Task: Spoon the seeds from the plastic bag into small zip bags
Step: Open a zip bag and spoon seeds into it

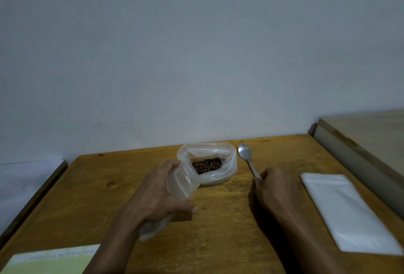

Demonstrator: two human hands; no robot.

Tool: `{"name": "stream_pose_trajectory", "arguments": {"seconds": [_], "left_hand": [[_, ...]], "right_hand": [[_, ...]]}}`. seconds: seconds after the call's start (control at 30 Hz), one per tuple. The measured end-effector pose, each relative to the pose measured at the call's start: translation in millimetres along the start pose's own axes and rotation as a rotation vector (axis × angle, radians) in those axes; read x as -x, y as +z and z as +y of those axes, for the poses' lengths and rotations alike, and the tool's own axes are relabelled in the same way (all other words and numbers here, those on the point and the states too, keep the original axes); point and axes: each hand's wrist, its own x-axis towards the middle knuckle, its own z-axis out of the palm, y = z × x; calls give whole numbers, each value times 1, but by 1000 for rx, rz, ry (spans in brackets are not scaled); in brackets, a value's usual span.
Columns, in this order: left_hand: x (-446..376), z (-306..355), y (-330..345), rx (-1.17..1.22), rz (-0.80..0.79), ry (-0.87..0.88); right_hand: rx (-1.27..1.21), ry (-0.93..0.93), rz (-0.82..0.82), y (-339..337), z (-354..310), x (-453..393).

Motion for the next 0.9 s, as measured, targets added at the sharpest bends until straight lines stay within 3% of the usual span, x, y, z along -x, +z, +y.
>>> {"name": "stream_pose_trajectory", "arguments": {"seconds": [0.1,0.23,0.4,0.5,0.67,0.73,0.9], "left_hand": [[-2,0,-1,19,-12,-3],[-3,-2,1,23,-15,-12],[-3,0,4,64,29,-13],[-4,2,4,95,21,-9],[-6,7,5,88,30,27],[-7,8,7,93,21,22],[-9,7,13,86,13,-1]], "right_hand": [[-242,21,20,-5,-2,-2],[-663,42,201,-26,-2,-6],[-887,-192,421,-56,-18,6],[-830,-395,396,-57,-30,16],[-479,-649,252,-8,-37,21],[-488,-567,224,8,-37,25],[-903,47,13,17,-49,29]]}}
